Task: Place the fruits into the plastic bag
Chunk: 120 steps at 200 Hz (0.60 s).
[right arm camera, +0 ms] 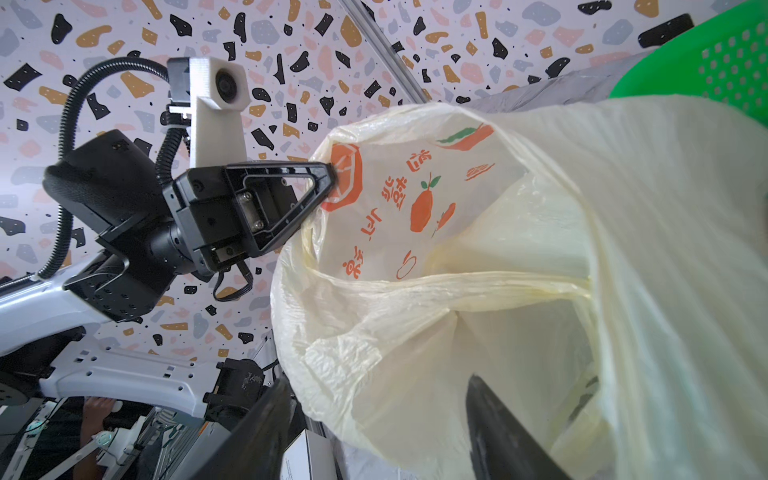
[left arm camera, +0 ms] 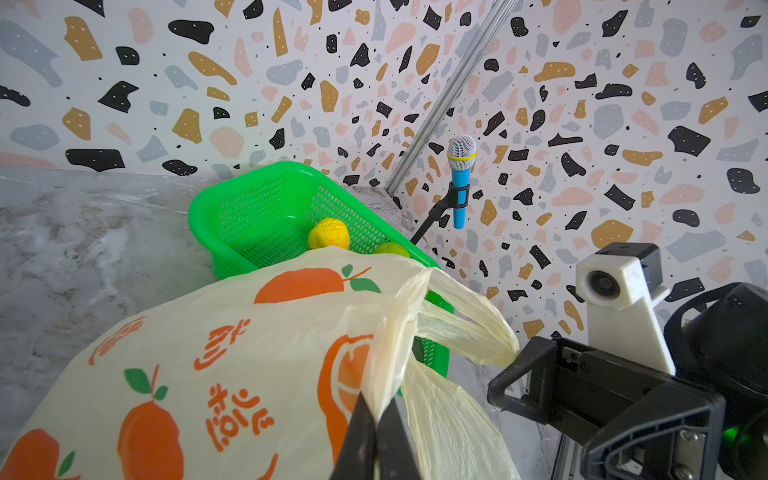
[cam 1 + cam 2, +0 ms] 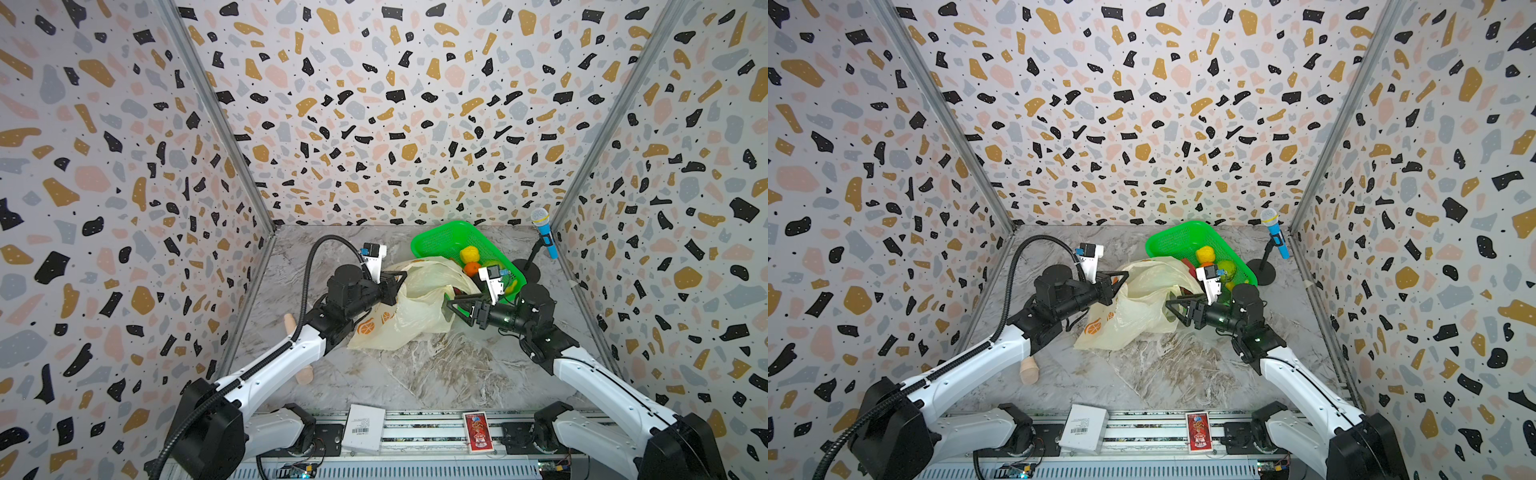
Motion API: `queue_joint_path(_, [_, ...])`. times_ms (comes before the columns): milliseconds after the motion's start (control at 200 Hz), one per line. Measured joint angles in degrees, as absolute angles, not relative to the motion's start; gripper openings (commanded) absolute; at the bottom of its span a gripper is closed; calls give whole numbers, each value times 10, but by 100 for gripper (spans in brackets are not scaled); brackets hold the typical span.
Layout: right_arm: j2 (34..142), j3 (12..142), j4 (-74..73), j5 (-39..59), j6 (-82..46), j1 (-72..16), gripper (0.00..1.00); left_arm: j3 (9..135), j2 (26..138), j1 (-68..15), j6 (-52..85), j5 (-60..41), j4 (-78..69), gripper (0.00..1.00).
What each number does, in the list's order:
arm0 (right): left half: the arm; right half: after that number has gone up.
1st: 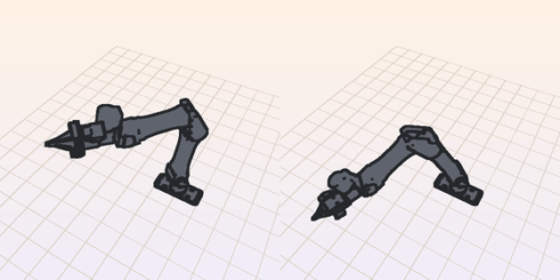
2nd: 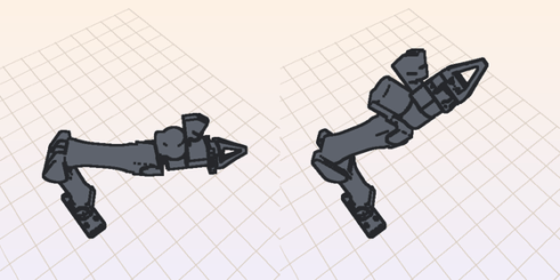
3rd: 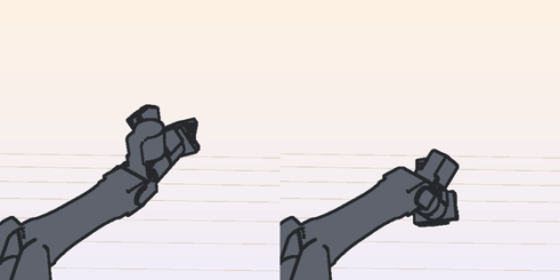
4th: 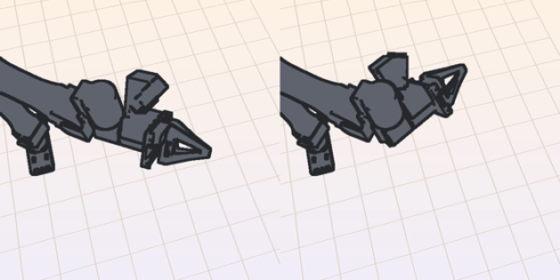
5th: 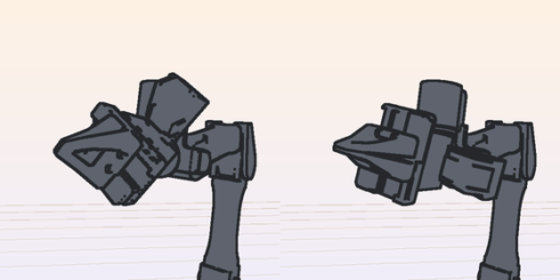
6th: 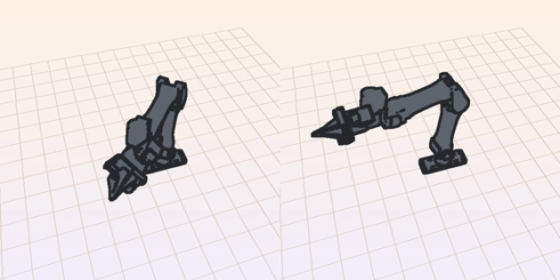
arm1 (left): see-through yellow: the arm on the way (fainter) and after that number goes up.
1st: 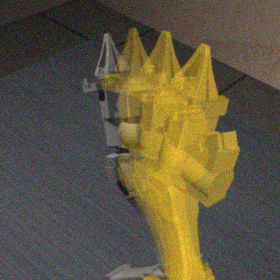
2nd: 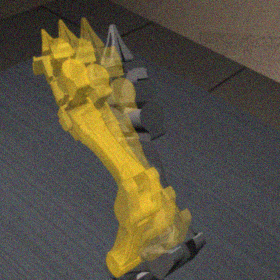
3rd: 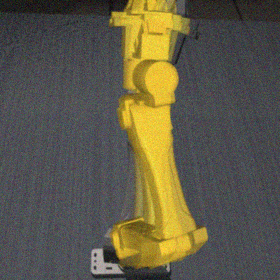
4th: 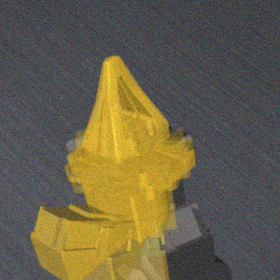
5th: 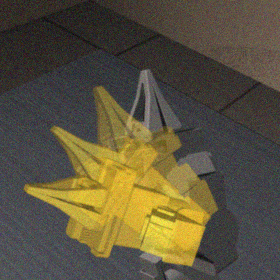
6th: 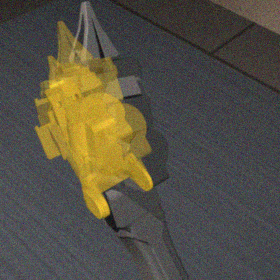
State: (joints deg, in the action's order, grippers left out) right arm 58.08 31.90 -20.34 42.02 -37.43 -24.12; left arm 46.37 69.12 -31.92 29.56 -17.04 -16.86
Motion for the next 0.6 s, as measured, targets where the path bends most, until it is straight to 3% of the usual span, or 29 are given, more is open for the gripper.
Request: queue_joint_path(601, [692,321,-297,475,-409,-283,67,464,691,-319,294,-170,-169,0])
